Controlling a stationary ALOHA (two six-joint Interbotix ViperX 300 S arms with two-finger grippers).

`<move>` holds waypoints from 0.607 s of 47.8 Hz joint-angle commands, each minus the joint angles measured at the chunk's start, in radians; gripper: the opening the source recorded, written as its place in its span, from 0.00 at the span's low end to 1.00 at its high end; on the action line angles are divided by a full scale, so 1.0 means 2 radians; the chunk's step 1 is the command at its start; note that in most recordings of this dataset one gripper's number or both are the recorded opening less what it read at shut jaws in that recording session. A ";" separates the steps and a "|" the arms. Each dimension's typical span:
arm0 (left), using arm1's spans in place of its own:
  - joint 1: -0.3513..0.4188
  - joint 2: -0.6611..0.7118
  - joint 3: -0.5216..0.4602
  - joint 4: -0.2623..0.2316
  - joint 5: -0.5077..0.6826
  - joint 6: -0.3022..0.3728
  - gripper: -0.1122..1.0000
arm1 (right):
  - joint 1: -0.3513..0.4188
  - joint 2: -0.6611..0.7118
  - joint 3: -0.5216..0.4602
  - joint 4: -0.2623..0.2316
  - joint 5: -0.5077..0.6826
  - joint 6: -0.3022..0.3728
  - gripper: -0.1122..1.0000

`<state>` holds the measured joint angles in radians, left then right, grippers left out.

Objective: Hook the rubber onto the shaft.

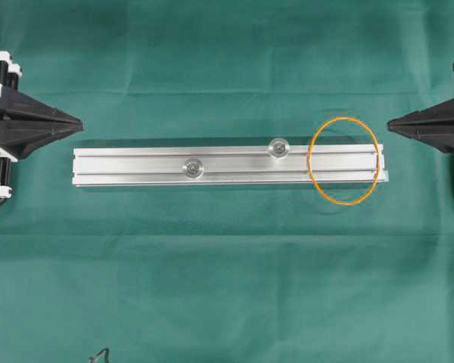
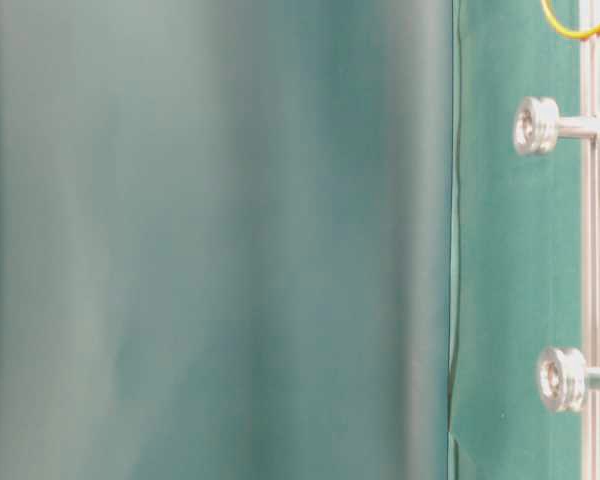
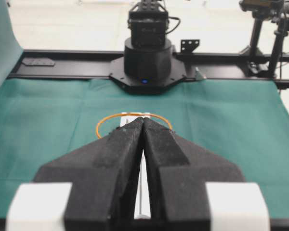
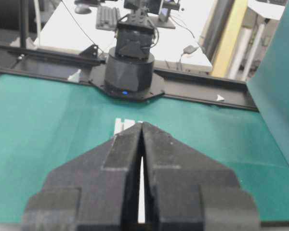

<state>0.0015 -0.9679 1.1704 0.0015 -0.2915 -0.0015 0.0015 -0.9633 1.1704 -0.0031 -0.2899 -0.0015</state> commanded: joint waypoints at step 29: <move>0.015 0.001 -0.035 0.012 0.132 -0.002 0.10 | -0.005 0.014 -0.056 0.004 0.192 0.035 0.13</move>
<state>0.0276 -0.9710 1.1367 0.0230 -0.0828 -0.0046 -0.0046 -0.9495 1.0983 0.0000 0.0184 0.0568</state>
